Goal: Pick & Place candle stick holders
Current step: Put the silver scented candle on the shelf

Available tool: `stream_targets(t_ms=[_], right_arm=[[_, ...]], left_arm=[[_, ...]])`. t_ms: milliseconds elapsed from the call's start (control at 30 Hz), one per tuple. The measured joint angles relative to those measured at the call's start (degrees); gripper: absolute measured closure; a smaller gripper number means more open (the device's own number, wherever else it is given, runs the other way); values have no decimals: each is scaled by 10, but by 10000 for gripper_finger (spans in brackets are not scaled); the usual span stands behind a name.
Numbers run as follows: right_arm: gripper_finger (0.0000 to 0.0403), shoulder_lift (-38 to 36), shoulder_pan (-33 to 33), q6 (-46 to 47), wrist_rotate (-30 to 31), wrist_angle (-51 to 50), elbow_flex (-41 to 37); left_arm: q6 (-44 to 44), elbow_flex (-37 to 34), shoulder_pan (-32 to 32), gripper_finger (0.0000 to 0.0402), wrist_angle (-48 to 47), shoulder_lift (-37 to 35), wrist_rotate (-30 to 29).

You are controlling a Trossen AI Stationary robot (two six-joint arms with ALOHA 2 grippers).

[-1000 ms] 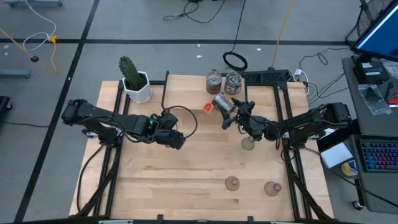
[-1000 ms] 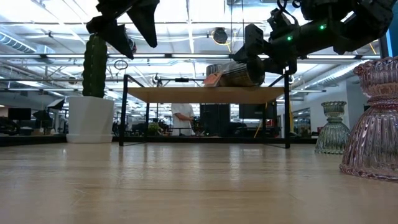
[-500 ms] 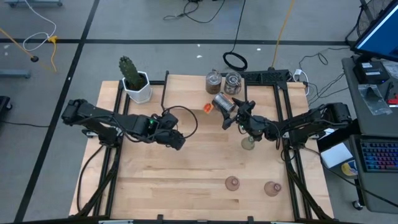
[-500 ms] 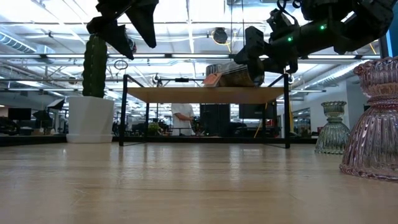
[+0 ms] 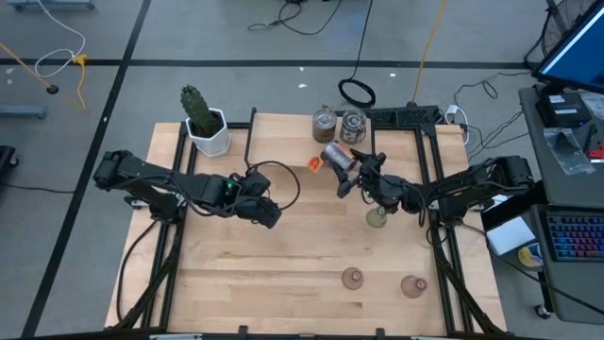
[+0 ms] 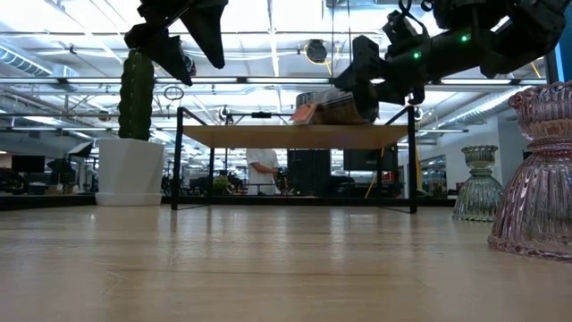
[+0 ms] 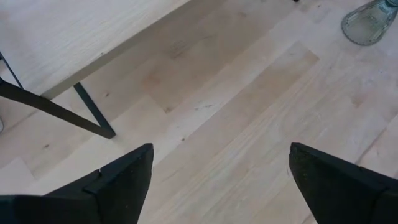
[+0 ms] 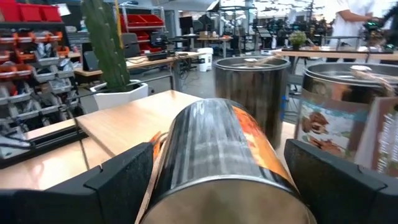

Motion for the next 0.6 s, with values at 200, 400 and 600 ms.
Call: stream_targets(t_ms=[200, 400, 600], right_arm=[[50, 0, 0, -6, -3, 2, 1], [50, 0, 0, -6, 14, 2, 1], [50, -6, 0, -19, 14, 5, 2]], left_arm=[[0, 0, 0, 40, 0, 0, 0], [1, 0, 0, 29, 0, 0, 0], [1, 0, 0, 24, 0, 0, 0]])
